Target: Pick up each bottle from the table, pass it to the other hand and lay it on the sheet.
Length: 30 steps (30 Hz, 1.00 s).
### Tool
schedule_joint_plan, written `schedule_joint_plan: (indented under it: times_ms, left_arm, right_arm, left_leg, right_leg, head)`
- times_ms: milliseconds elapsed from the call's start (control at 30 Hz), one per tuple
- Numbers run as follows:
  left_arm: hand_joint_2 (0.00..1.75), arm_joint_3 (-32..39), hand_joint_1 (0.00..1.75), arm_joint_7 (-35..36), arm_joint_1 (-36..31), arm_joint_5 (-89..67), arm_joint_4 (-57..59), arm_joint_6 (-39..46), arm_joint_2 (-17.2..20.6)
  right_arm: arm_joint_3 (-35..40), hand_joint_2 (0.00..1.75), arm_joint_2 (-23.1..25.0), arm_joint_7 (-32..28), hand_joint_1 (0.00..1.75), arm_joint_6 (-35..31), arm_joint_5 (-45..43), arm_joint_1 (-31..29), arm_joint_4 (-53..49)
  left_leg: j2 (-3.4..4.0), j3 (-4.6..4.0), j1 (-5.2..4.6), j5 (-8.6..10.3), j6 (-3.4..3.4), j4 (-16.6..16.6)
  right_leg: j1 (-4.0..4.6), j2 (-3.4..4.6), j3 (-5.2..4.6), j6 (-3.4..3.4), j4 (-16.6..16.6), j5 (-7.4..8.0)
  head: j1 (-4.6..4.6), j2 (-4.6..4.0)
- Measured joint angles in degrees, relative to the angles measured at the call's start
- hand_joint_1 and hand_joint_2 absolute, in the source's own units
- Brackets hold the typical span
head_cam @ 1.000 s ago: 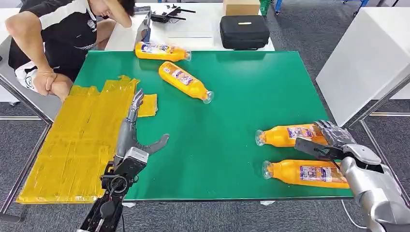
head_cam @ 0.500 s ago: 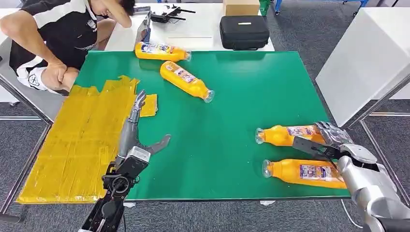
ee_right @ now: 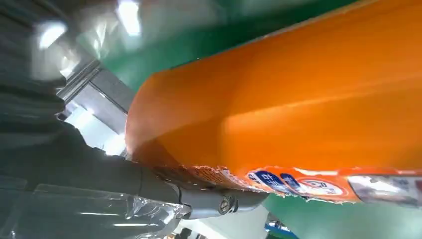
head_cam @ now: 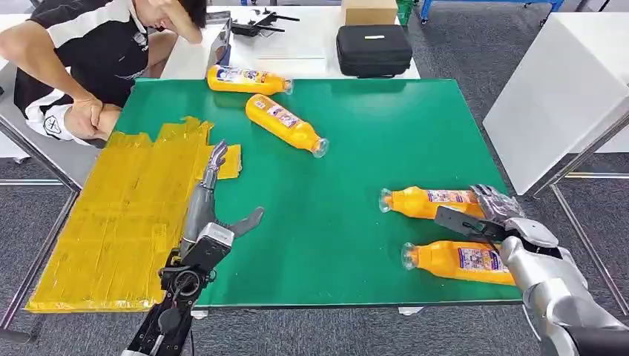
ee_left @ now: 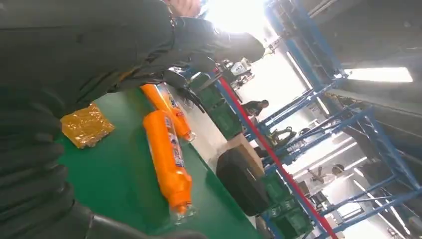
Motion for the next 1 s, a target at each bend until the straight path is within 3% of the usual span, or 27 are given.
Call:
schedule_joint_plan:
  times_ms: [67,100,233,333,800,1000]
  left_arm:
    - [1.75,0.0,0.0,0.0,0.0,0.1,0.3,0.0,-0.1]
    - [1.75,0.0,0.0,0.0,0.0,0.2,0.4,0.1,-0.1]
    - [1.75,0.0,0.0,0.0,-0.2,0.2,0.7,0.1,-0.3]
    - [1.75,0.0,0.0,0.0,-0.5,0.3,0.9,0.0,-0.4]
    - [1.75,0.0,0.0,0.1,-0.8,0.8,1.7,0.4,-0.4]
    - [1.75,0.0,0.0,0.1,-0.5,0.9,1.7,0.8,-0.4]
  right_arm:
    - [0.0,1.75,0.2,0.1,0.87,0.1,0.3,-0.2,0.2]
    - [0.1,1.75,0.2,0.1,1.36,0.1,0.5,-0.2,0.2]
    - [0.1,1.75,0.3,0.2,1.66,0.2,0.8,-0.5,0.5]
    - [0.1,1.75,0.3,0.3,1.75,0.2,1.0,-0.6,0.6]
    - [0.1,1.75,0.7,1.5,1.75,-0.7,1.7,-0.6,0.7]
    - [0.1,1.75,1.3,4.7,1.75,-11.1,2.6,1.0,0.7]
  left_leg:
    - [0.0,0.01,0.0,0.02,0.03,0.0]
    - [0.0,0.02,0.0,0.03,0.04,0.0]
    - [-0.02,0.02,0.0,0.05,0.06,0.0]
    - [-0.02,0.03,0.0,0.05,0.07,0.0]
    - [-0.02,0.04,0.0,0.05,0.07,0.0]
    - [-0.03,-0.02,-0.02,0.05,0.07,0.0]
  right_leg:
    - [0.0,0.0,0.01,0.01,0.0,0.01]
    - [0.0,0.0,0.02,0.01,0.0,0.01]
    - [-0.01,-0.01,0.02,0.03,0.0,0.02]
    - [-0.01,-0.01,0.03,0.04,0.0,0.03]
    - [-0.01,-0.01,0.05,0.04,0.0,0.03]
    - [-0.01,-0.01,0.05,0.04,0.0,0.03]
  head:
    - [0.0,0.0]
    - [0.02,0.0]
    - [0.02,0.0]
    - [0.0,0.0]
    - [0.02,0.0]
    - [0.02,0.0]
